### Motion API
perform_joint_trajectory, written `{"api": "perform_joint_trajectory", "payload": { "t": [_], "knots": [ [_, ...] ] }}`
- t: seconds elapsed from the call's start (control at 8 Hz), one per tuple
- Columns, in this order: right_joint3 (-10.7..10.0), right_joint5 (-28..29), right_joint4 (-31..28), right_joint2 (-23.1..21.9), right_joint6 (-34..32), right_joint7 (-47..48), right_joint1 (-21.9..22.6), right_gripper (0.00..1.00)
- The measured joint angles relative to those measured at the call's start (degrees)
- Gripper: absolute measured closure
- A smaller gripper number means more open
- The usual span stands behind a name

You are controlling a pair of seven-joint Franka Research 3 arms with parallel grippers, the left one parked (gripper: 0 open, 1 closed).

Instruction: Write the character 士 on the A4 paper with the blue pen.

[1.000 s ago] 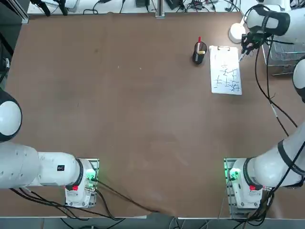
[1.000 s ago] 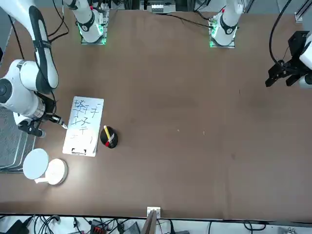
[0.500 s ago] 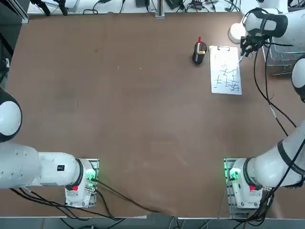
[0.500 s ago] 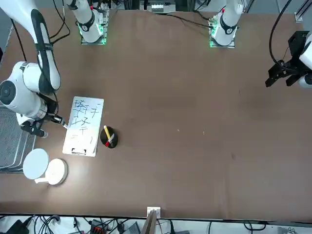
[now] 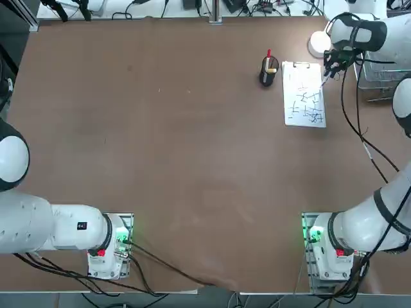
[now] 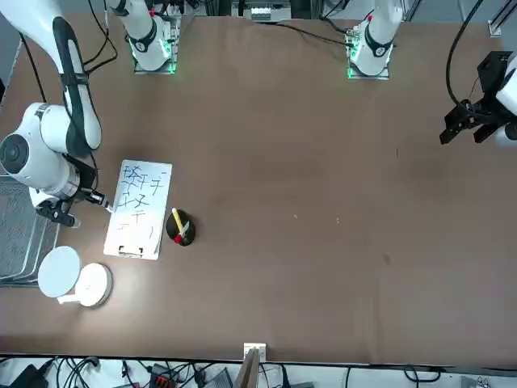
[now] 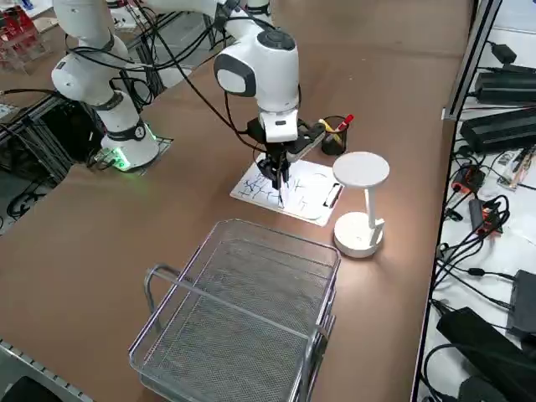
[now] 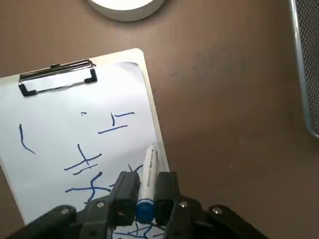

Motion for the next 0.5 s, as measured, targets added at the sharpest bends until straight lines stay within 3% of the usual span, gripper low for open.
{"api": "perform_joint_trajectory", "payload": {
  "t": [0.5],
  "knots": [
    [0.0, 0.03, -0.08, 0.44, 0.57, 0.17, 0.0, 0.79]
  ]
}}
